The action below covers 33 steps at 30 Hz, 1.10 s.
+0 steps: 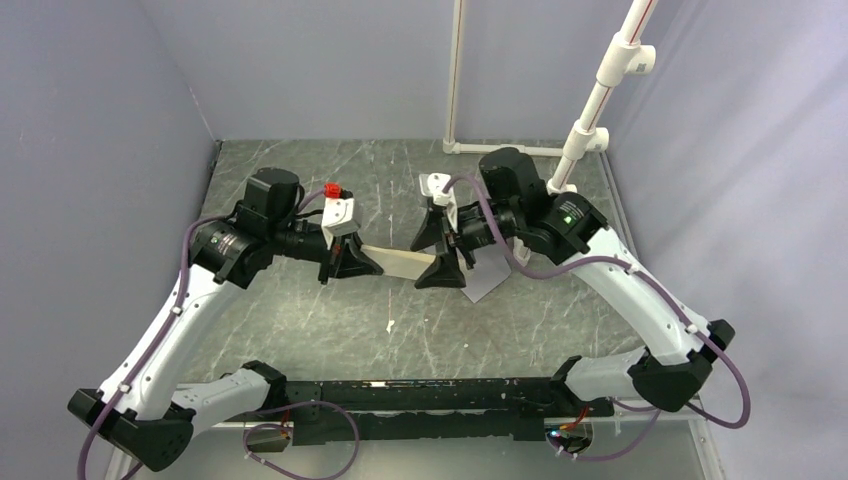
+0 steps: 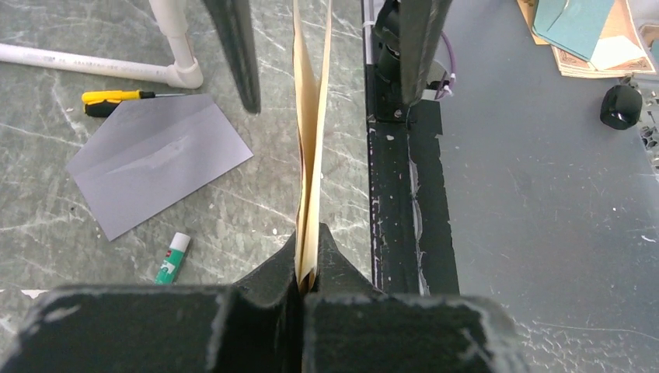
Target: Place the letter into the envelope and seal it
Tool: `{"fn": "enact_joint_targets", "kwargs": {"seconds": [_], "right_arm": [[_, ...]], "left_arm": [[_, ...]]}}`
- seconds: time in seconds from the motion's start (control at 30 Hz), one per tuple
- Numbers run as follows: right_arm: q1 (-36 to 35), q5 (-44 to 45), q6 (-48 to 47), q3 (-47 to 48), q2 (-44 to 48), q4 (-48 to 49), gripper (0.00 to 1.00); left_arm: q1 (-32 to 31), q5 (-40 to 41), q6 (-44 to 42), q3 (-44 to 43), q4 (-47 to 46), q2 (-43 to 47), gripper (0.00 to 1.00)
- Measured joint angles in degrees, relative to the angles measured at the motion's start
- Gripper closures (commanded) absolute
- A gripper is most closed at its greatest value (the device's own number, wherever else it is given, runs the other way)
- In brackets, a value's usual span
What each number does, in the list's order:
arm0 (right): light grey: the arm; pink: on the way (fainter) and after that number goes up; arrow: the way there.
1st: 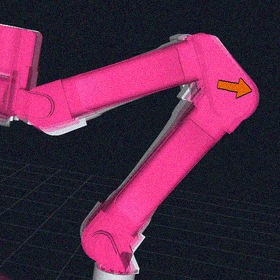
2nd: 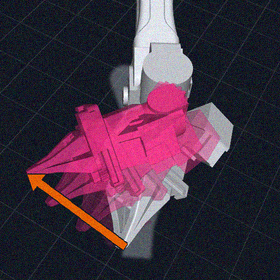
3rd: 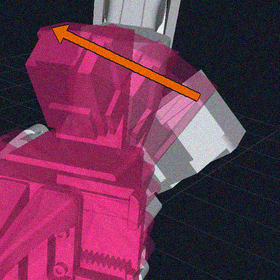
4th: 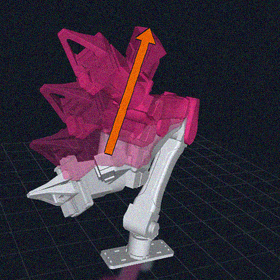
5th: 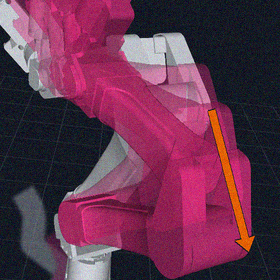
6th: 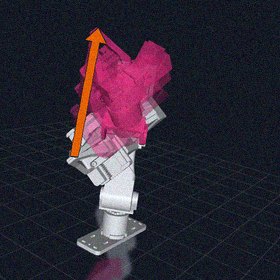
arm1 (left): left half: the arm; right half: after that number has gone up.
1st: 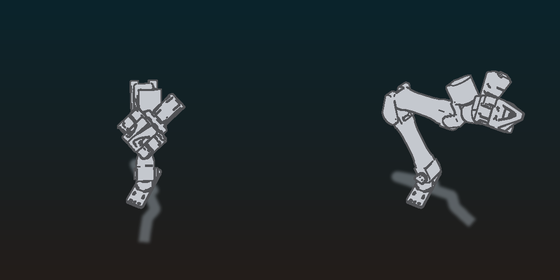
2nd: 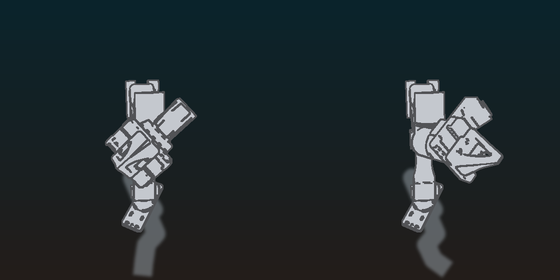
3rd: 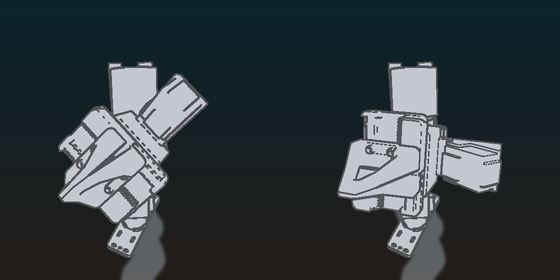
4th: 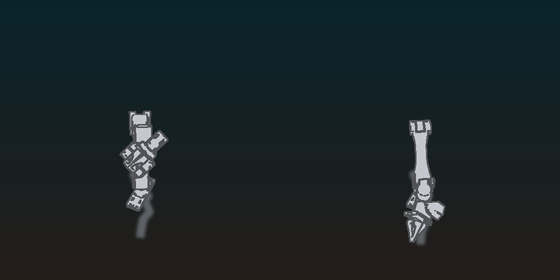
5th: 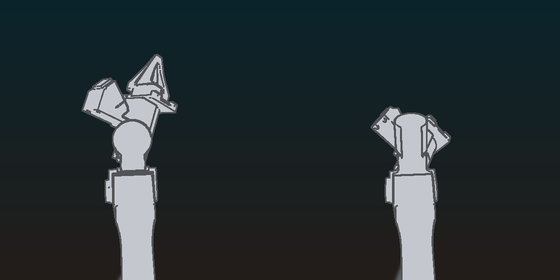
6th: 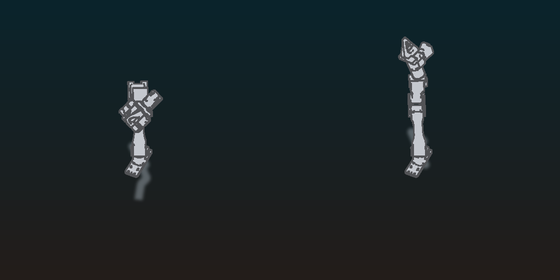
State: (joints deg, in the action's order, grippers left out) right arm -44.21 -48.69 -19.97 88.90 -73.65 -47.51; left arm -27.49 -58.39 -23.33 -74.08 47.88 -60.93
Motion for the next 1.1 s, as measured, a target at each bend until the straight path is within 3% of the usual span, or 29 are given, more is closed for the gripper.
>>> {"fn": "enact_joint_targets", "kwargs": {"seconds": [0.1,0.23,0.27,0.3,0.4,0.47,0.53,0.67,0.87,1.1], "right_arm": [[-1.3,0.7,0.0,1.6,-2.2,-0.2,0.47],[-2.3,0.7,0.8,2.5,-3.7,-0.5,0.88],[-2.4,0.4,1.2,3.1,-4.1,-0.7,0.98],[-2.5,0.2,1.5,3.5,-4.4,-0.7,1.0],[-2.5,0.5,2.9,3.6,-4.4,-0.4,1.0],[-2.5,2.0,4.5,3.6,-4.2,0.2,1.0],[-2.5,5.6,7.1,2.3,-3.5,2.4,1.0],[-2.6,17.2,13.9,-2.6,-0.5,6.7,1.0],[-0.7,43.0,25.6,-10.2,0.3,11.6,1.0],[7.0,59.5,28.5,-17.0,-7.0,18.0,1.0]], "left_arm": [[-0.1,-1.0,0.0,0.5,-0.6,0.7,0.97],[-0.2,-1.7,-0.1,1.7,-1.4,2.0,0.98],[-0.2,-1.9,-0.3,1.7,-1.5,2.1,0.96],[-0.2,-1.9,-0.4,1.7,-1.7,2.2,0.89],[-0.2,-1.6,0.3,1.7,-3.2,2.3,0.5],[-0.2,0.0,2.2,2.5,-6.2,3.1,0.34],[-0.2,3.5,5.9,5.3,-10.9,5.3,0.26],[-0.3,16.8,17.1,12.3,-19.5,11.1,0.24],[-0.3,41.6,39.4,12.9,-20.4,11.5,0.25],[-0.3,46.8,56.2,14.6,-22.9,1.4,0.32]]}}
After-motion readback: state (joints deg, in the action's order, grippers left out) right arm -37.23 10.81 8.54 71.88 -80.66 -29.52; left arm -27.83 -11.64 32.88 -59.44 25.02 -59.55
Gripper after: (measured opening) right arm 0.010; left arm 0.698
